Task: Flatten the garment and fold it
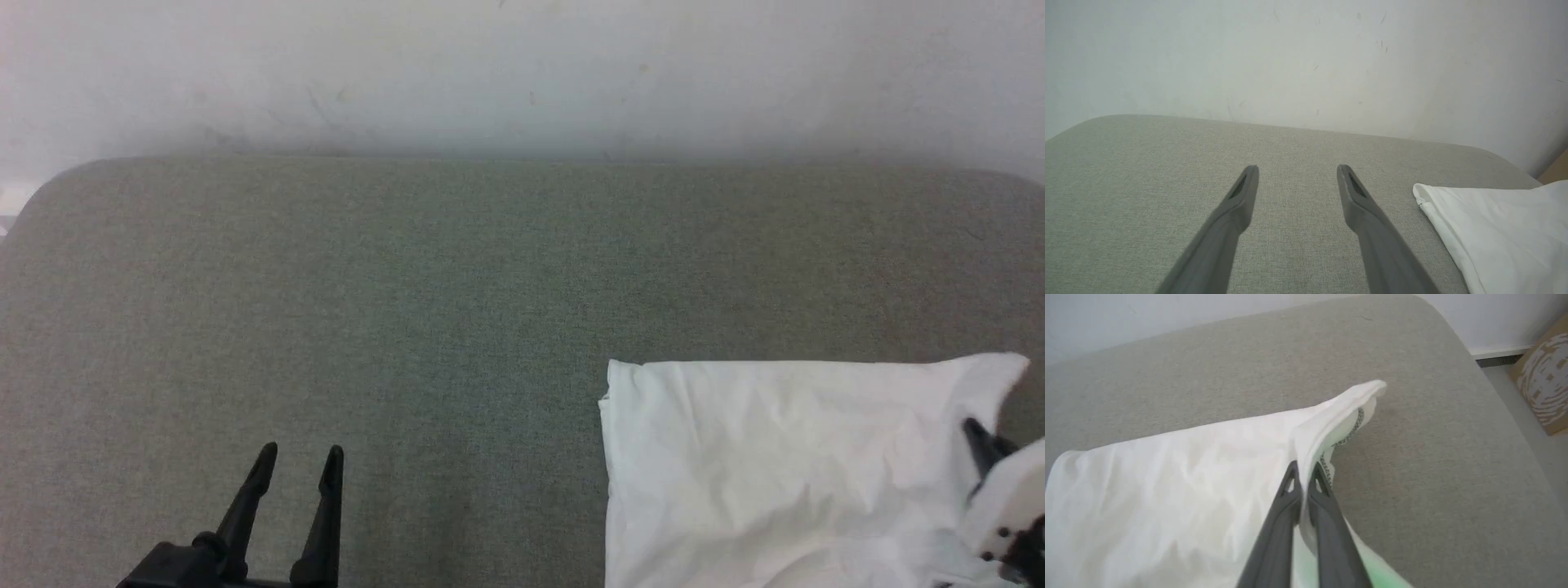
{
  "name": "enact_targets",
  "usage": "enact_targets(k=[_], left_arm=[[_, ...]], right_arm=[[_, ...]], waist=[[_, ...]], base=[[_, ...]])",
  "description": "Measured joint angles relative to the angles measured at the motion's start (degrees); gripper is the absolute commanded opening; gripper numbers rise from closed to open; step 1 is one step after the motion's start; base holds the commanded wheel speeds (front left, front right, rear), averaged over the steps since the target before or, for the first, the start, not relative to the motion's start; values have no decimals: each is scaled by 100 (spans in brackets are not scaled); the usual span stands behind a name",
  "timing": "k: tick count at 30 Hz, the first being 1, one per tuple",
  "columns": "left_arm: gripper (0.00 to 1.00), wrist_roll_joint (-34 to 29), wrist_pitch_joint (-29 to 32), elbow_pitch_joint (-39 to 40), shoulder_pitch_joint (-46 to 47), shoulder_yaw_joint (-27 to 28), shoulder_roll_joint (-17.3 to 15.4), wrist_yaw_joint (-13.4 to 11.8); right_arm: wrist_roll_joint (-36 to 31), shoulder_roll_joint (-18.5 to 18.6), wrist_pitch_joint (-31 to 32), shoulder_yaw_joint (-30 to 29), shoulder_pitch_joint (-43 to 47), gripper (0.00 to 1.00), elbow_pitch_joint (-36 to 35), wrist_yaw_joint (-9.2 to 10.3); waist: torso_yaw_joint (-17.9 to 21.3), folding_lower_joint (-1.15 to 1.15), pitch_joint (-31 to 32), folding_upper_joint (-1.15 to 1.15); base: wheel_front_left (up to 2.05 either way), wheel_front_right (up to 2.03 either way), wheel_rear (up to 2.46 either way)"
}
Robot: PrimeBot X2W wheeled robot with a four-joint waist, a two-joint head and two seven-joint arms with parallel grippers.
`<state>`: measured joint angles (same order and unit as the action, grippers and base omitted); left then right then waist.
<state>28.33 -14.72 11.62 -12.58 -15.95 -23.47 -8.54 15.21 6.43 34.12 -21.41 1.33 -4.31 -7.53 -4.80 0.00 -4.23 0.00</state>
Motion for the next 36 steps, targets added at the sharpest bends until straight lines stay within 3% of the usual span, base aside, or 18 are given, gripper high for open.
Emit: enact_targets(k=[6, 12, 18, 25, 28, 29, 30, 36], left_arm=[[100, 33, 0, 7, -26, 13, 77, -1], [100, 33, 0, 5, -24, 14, 153, 27], [100, 42, -1, -26, -4, 14, 198, 93], [100, 49, 0, -158, 105, -30, 265, 153], [100, 49, 0, -201, 135, -74, 296, 178], [100, 49, 0, -213, 137, -87, 307, 193], [100, 49, 1, -224, 144, -105, 311, 196], [100, 49, 8, -236, 218, -119, 305, 197]], right_arm=[[926, -98, 815, 1443, 13, 0, -999, 1], [1137, -159, 1380, 2336, 6, 0, -1310, 1], [921, -224, 1367, 2814, -109, 0, -782, 1], [544, -319, 1091, 3090, -400, 1, 588, 1], [323, -339, 850, 3069, -580, 33, 1178, 0], [261, -341, 775, 3076, -644, 78, 1340, 1], [235, -342, 688, 3109, -714, 100, 1450, -1], [590, -360, 493, 3130, -934, 100, 1201, 0]], waist=[[-13, 0, 76, 0], [-137, 0, 76, 0], [-329, 0, 6, 0], [-571, 0, -75, 0], [-660, 0, -88, 0], [-684, 0, -90, 0], [-706, 0, -93, 0], [-684, 0, -125, 0]], base=[[0, 0, 0], [0, 0, 0], [0, 0, 0], [0, 0, 0], [0, 0, 0], [0, 0, 0], [0, 0, 0], [0, 0, 0]])
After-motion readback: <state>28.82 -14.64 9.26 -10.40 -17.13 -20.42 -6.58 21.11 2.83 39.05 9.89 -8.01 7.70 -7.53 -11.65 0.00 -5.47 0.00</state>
